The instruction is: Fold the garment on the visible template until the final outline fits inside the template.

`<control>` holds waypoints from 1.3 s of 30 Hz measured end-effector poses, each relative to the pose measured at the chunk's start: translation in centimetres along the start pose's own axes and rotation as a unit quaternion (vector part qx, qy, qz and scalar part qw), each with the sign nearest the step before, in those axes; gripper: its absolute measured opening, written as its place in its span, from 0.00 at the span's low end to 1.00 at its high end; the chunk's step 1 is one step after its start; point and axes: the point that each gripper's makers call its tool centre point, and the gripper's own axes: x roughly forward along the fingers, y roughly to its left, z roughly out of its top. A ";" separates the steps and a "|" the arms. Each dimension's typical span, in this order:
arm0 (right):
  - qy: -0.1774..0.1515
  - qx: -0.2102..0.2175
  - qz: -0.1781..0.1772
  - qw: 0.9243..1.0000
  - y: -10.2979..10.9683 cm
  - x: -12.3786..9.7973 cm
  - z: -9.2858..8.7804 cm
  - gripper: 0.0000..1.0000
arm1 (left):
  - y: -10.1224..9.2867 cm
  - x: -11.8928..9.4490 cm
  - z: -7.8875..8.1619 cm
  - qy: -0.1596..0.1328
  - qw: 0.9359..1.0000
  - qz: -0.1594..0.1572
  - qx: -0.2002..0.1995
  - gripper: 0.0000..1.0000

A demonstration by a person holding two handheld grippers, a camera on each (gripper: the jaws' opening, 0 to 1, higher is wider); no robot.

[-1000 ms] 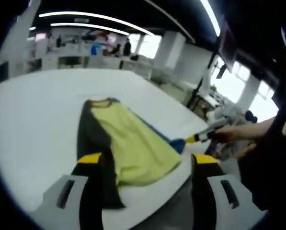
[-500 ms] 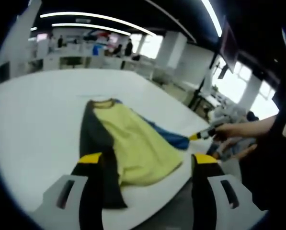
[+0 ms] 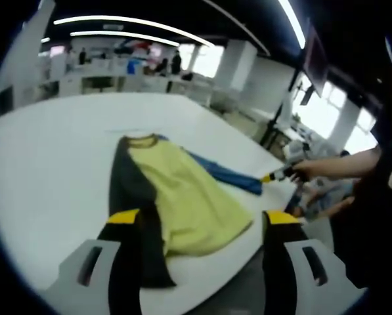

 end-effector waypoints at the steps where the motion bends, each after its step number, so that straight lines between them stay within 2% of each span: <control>1: 0.003 -0.005 -0.001 1.000 -0.3 0.0 0.2 0.02 | 0.1 0.0 0.0 0.001 1.000 0.001 0.002 0.70; 9: 0.028 -0.050 -0.023 0.998 -3.6 0.3 2.7 0.02 | 0.7 0.5 0.1 0.005 1.000 0.009 0.011 0.70; 22: 0.056 -0.088 -0.057 0.993 -9.6 0.7 5.7 0.02 | 1.3 1.4 -0.4 0.013 1.000 0.019 0.008 0.69; 30: 0.058 -0.093 -0.074 0.991 -10.7 0.1 6.9 0.02 | 2.3 2.2 -0.2 0.022 0.999 0.023 0.009 0.68; 39: 0.064 -0.107 -0.087 0.988 -12.7 0.7 9.0 0.02 | 2.5 3.4 -0.3 0.033 0.999 0.019 0.009 0.68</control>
